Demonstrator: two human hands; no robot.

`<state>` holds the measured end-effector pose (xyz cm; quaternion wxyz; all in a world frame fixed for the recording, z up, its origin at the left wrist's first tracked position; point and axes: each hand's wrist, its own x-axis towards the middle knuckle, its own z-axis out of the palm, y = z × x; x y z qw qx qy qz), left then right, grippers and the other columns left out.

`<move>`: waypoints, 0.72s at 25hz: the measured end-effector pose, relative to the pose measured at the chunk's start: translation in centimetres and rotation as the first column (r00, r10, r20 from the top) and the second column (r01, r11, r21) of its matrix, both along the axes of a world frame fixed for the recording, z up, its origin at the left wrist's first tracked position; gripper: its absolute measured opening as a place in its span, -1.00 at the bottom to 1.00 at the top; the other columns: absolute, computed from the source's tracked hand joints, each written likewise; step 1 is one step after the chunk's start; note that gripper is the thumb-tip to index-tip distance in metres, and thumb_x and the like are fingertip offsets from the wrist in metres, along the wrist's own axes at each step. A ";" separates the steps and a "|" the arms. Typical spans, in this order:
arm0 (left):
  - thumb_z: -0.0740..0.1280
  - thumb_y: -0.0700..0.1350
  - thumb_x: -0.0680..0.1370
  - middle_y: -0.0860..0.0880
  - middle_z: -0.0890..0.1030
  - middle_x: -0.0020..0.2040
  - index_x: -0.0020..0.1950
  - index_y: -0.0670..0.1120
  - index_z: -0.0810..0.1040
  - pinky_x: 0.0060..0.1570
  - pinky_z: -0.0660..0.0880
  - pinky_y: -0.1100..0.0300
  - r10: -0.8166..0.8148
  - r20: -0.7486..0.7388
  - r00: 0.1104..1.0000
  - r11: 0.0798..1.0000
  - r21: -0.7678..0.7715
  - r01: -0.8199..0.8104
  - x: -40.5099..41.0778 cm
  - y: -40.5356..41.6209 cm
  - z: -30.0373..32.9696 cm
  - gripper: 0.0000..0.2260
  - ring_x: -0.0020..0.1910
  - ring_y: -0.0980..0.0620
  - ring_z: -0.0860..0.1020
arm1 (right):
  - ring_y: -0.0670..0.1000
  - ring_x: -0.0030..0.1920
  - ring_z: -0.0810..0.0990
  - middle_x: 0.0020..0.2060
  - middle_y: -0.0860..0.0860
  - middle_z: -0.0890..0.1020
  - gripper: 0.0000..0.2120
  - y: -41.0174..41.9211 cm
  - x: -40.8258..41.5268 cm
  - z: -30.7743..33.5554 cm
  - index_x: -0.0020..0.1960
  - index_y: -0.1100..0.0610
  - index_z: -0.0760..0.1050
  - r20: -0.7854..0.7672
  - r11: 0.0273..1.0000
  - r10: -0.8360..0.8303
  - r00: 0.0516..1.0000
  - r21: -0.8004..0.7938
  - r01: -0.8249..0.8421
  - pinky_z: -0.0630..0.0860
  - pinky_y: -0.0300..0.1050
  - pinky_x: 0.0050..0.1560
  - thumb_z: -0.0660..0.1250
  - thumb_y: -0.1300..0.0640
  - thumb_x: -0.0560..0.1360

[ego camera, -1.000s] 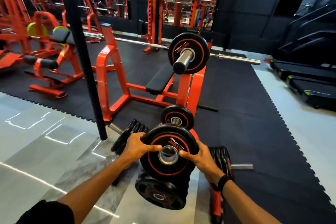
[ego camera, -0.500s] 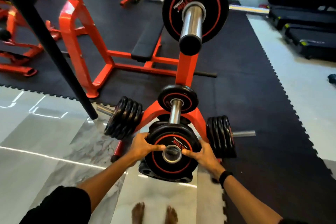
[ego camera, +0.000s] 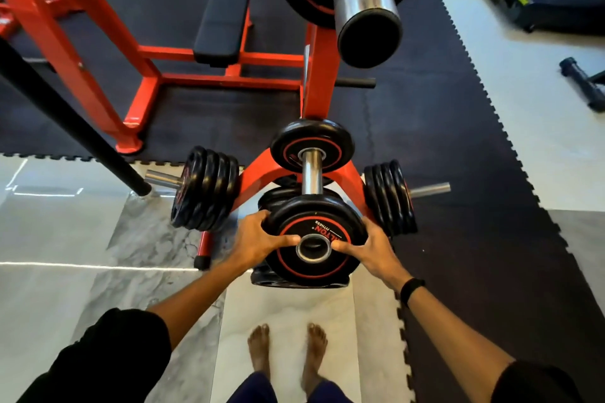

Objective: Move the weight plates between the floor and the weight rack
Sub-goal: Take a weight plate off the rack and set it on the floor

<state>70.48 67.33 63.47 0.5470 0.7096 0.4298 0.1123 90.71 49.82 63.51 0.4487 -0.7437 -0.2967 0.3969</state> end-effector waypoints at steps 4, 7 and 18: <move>0.59 0.26 0.12 0.02 0.69 0.01 0.16 -0.06 0.55 0.06 0.63 -0.01 -0.113 0.020 0.993 0.991 0.070 0.111 -0.6 -0.1 -1.0 -0.29 0.00 0.08 0.67 | -0.15 0.13 0.63 0.08 -0.05 0.67 -0.43 -0.5 -0.5 -0.9 0.24 0.13 0.47 0.050 0.999 0.032 0.998 0.027 -0.034 0.55 -0.21 0.15 0.61 0.10 0.31; 0.55 0.23 0.21 0.03 0.67 0.01 0.13 -0.02 0.49 0.06 0.61 -0.03 -0.268 -0.017 0.963 0.951 0.154 0.267 0.0 1.0 -1.5 -0.39 0.02 0.08 0.65 | -0.21 0.03 0.61 -0.03 -0.08 0.63 -0.51 0.0 -0.1 -1.6 0.17 0.22 0.48 0.117 0.995 0.076 0.990 0.059 -0.083 0.51 -0.32 0.08 0.60 0.24 0.32; 0.59 0.31 0.17 -0.23 -0.02 0.60 0.59 0.02 -0.07 0.48 0.01 -0.29 -0.070 -0.250 0.966 0.866 0.465 0.183 5.6 5.7 -1.2 0.21 0.57 -0.27 0.05 | 0.16 0.52 0.21 0.53 0.12 0.24 0.12 6.9 5.1 -0.9 0.58 -0.06 0.03 0.545 0.977 0.163 0.823 -0.204 -0.058 0.14 0.31 0.49 0.48 -0.41 0.20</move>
